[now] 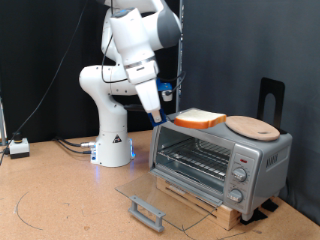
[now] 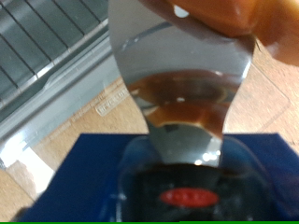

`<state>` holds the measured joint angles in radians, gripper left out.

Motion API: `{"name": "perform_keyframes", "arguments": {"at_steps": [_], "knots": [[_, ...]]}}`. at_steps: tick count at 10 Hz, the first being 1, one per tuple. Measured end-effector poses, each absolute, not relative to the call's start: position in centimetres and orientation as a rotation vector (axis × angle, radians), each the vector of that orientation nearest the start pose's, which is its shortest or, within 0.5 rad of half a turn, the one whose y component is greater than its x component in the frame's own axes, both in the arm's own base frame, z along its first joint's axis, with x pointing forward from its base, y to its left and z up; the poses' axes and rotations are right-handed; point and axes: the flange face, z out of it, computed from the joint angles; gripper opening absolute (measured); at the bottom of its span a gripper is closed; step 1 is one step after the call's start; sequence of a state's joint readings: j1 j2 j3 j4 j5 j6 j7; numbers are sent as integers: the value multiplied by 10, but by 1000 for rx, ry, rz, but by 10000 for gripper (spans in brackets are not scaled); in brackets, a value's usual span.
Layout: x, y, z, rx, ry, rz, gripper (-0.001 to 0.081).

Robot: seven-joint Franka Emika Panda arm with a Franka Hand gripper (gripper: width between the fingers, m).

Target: Make a piece of toast with the oven

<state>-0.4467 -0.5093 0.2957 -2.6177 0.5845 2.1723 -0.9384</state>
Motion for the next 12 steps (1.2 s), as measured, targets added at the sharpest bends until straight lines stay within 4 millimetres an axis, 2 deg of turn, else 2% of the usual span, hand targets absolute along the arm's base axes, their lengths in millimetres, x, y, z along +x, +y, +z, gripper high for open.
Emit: {"name": "perform_keyframes", "arguments": {"at_steps": [5,7,9,12], "knots": [[367,-114,418,-2805,-628,-361,395],[360,-138,418,-2820,-552,-389,395],[359,-135,415,-2798,-612,-395,395],[351,-131,387,-2773,-762,-385,395]]}}
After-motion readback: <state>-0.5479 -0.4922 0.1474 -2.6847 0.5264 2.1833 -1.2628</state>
